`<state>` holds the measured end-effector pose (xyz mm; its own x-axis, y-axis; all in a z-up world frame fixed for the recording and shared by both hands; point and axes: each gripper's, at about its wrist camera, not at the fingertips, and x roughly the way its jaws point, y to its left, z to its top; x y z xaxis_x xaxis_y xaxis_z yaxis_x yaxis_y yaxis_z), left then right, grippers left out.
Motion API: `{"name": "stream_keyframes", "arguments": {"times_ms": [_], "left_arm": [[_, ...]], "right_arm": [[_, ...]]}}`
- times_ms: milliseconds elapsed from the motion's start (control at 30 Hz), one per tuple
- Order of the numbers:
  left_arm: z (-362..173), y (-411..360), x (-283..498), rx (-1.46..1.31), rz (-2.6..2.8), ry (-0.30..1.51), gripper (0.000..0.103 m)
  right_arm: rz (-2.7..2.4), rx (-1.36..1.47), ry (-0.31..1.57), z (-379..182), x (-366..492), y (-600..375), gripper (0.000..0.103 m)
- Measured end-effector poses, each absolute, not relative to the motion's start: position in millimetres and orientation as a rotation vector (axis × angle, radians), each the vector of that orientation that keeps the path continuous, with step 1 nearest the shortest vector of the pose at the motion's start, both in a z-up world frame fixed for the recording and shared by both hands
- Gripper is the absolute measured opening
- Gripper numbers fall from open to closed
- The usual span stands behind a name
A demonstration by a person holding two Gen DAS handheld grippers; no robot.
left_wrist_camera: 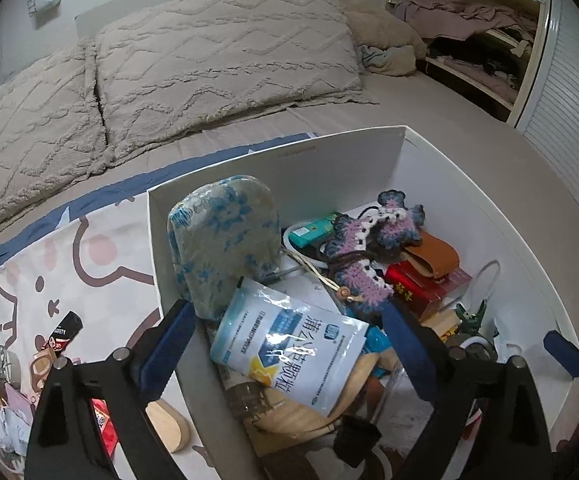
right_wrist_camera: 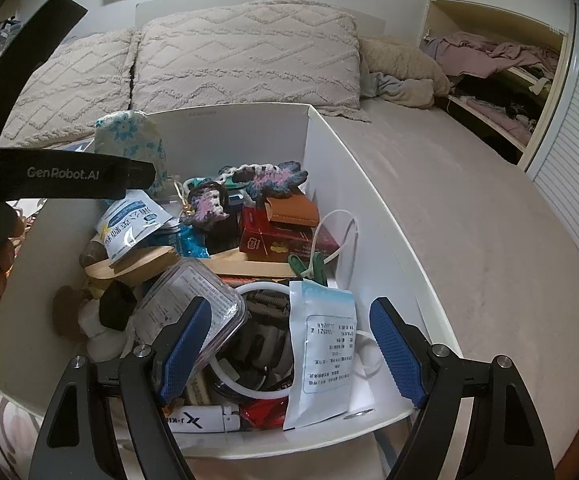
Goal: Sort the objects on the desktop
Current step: 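Lower the left tool into the box and open it to release the blue-white sachet, then withdraw both open tools from the box back toward the bed pile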
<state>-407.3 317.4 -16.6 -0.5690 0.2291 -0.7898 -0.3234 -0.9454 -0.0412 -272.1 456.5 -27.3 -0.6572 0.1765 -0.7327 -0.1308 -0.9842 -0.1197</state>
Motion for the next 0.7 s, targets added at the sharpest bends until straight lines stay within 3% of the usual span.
{"name": "stream_keyframes", "arguments": {"times_ms": [700], "left_arm": [[-2.1, 311.4, -367.3, -1.154, 2.532, 0.15, 0.095]], "right_arm": [[2.732, -1.112, -0.077, -11.1, -258.8, 453.6, 0.082]]}}
